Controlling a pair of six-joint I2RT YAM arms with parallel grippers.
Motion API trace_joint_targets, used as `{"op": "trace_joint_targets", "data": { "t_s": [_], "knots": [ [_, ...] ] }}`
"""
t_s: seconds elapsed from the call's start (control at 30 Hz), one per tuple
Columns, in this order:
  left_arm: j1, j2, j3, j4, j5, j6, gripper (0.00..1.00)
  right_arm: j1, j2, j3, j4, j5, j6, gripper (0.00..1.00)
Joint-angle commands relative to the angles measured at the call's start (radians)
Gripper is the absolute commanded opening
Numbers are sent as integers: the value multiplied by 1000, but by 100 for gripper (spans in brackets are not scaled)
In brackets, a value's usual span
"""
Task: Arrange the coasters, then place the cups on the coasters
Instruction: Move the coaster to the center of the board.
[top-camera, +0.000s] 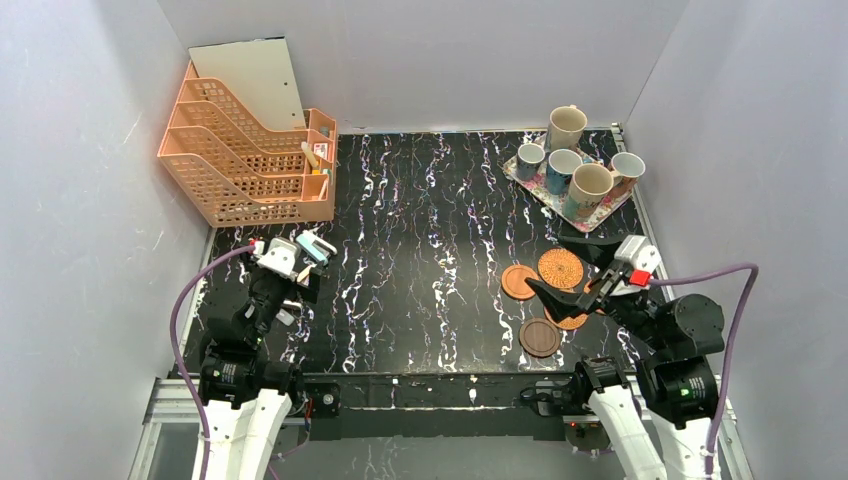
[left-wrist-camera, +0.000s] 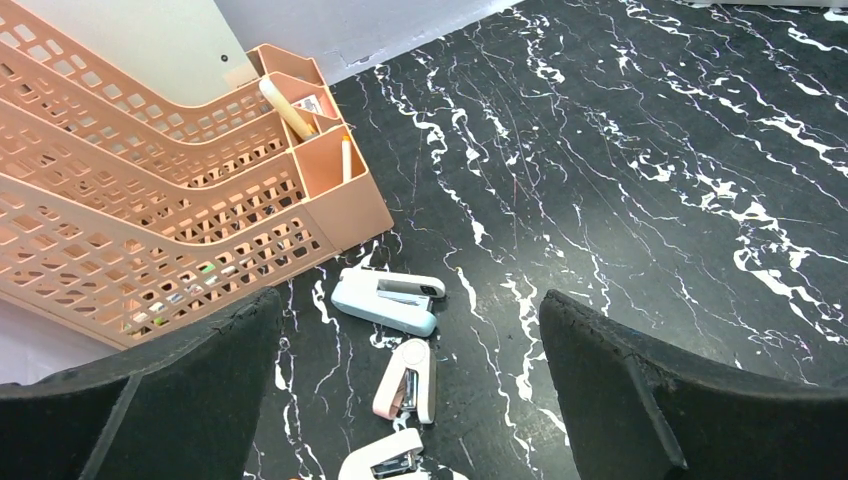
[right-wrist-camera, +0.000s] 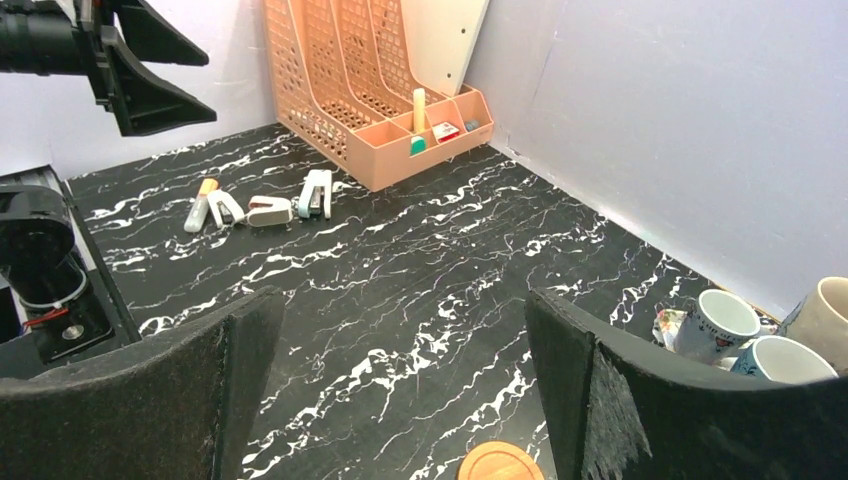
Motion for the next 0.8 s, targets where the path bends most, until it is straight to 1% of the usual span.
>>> {"op": "trace_joint_targets", "data": {
  "t_s": [0.0,0.1,0.13,0.2,0.4,0.5,0.63,0.7,0.77],
  "knots": [
    [3,0,-2,-6,32,10,98,8,3,-44,44,-15,-11,98],
    [3,1,-5,-10,45,16,98,8,-4,-110,82,-56,-116,98],
    [3,3,-6,-12,52,18,98,7,15,-127,105,-53,-127,98],
    [3,8,-4,-17,65,22,98,8,76,-125,112,-19,-125,98],
    [3,25,-4,-20,70,24,98,7,334,-53,46,75,-146,98],
    [3,63,1,-12,73,34,98,7,514,61,-24,116,-170,98],
    [3,185,7,-17,112,106,98,15,790,296,-153,141,-226,98],
    [3,246,7,-17,96,122,98,32,914,411,-208,224,-235,98],
    [3,286,-13,4,83,114,98,59,1016,491,-248,286,-238,98]
  ]
}}
